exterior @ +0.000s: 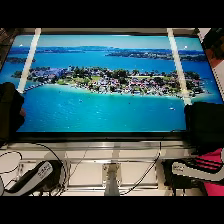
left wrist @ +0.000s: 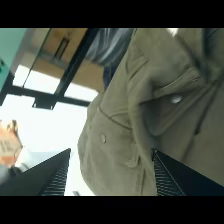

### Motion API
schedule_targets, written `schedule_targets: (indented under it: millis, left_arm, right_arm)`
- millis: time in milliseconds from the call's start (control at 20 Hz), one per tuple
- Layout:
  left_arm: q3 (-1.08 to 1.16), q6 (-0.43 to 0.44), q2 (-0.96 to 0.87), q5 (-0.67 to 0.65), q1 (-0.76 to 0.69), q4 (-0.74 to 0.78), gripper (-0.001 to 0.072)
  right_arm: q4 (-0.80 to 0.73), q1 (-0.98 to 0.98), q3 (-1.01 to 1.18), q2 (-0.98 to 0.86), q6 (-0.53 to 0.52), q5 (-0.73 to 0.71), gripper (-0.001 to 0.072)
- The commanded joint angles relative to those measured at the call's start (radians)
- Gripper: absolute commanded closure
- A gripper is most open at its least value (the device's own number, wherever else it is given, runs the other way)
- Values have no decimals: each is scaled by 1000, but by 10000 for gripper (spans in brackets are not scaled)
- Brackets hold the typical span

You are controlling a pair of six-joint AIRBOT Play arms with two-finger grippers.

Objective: Fold the clothes and pants, and hang the long-sleeved shirts on hangers.

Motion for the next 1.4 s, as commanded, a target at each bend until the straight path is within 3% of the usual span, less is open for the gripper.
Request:
schedule_targets:
  millis: [0, 550, 900, 950, 1100, 1200, 1300, 1350]
  left_arm:
    - [0, 7, -66, 42, 60, -6, 109]
    - [0, 7, -280, 84, 100, 81, 109]
    - [0, 2, -306, 237, 202, 72, 126]
    - [0, -6, -312, 265, 202, 71, 173]
    - [0, -63, -327, 354, 199, 50, 424]
    - [0, -109, -341, 383, 199, 26, 474]
    - [0, -159, -352, 380, 199, 12, 689]
    - [0, -158, -351, 378, 199, -23, 690]
  right_arm:
    - [0, 1, 0, 0, 0, 0, 689]
    - [0, 1, 1, 0, 0, 0, 689]
    - [0, 1, 0, 0, 0, 0, 689]
    - [0, 1, 0, 0, 0, 0, 689]
    - [0, 1, 0, 0, 0, 0, 689]
    - [0, 1, 1, 0, 0, 0, 689]
    - [0, 1, 0, 0, 0, 0, 689]
    - [0, 1, 0, 0, 0, 0, 689]
